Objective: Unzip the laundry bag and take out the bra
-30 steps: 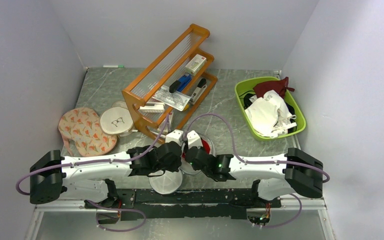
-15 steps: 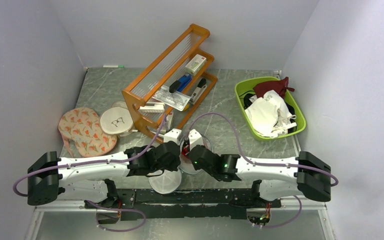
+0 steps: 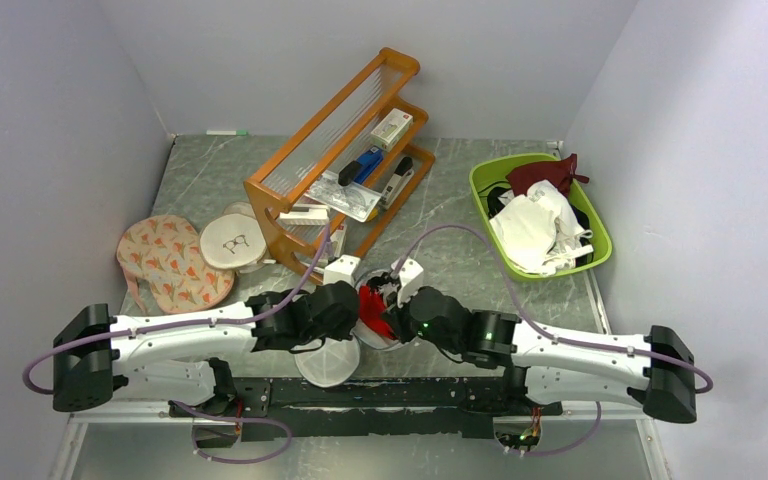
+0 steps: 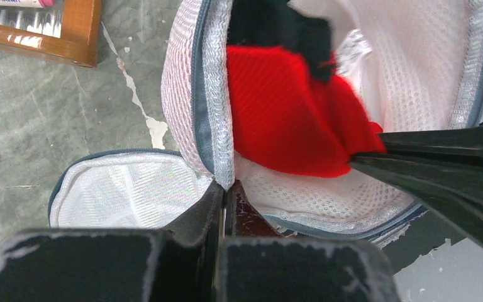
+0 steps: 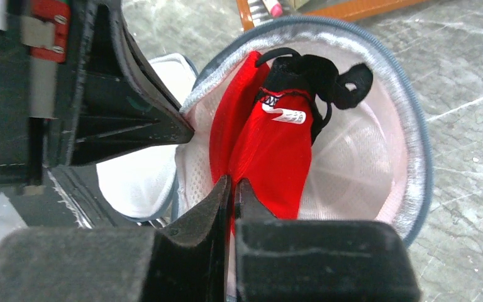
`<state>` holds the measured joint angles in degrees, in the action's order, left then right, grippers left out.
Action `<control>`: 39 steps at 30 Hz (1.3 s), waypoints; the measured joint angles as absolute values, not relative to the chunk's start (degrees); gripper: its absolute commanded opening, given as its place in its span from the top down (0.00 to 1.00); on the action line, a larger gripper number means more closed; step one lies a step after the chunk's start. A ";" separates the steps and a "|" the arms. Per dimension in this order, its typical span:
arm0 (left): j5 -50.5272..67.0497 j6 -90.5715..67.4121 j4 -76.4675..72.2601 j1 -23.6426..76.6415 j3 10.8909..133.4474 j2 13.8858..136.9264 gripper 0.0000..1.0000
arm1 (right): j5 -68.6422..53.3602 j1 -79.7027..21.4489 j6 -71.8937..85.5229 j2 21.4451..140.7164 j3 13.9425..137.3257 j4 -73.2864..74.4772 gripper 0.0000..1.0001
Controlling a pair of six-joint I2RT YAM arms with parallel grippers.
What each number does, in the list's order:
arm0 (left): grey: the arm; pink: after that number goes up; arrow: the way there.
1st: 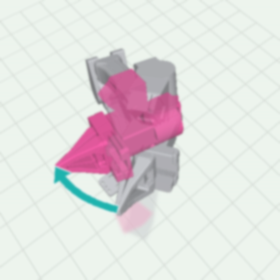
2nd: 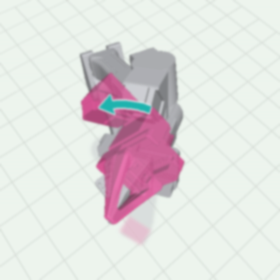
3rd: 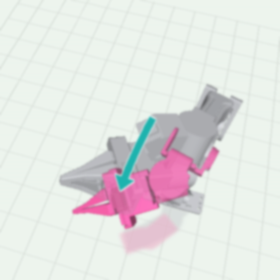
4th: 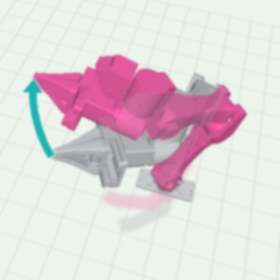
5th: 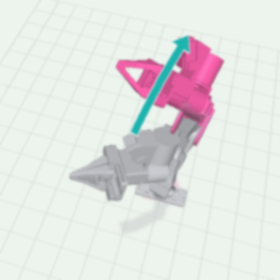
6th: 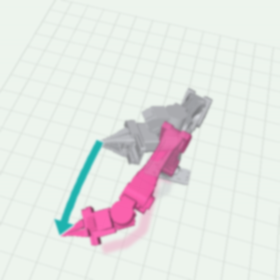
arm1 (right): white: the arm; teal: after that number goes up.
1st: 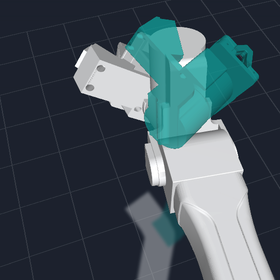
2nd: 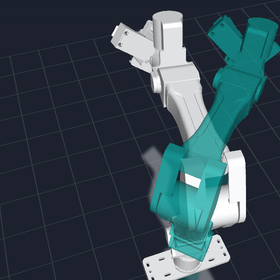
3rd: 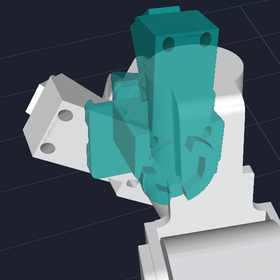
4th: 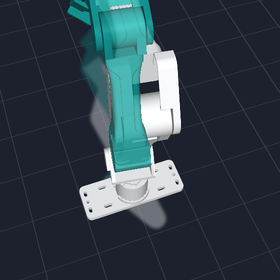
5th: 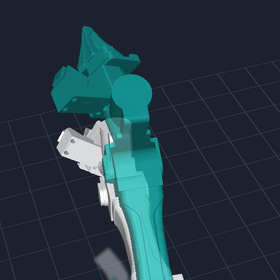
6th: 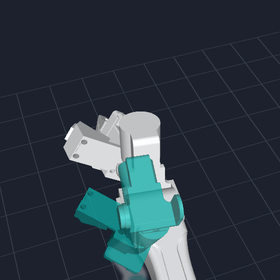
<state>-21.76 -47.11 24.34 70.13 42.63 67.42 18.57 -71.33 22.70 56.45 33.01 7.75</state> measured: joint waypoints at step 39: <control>-18.65 -44.77 24.53 70.13 43.81 67.72 0.74 | 32.97 -70.94 29.50 42.50 48.90 12.45 1.00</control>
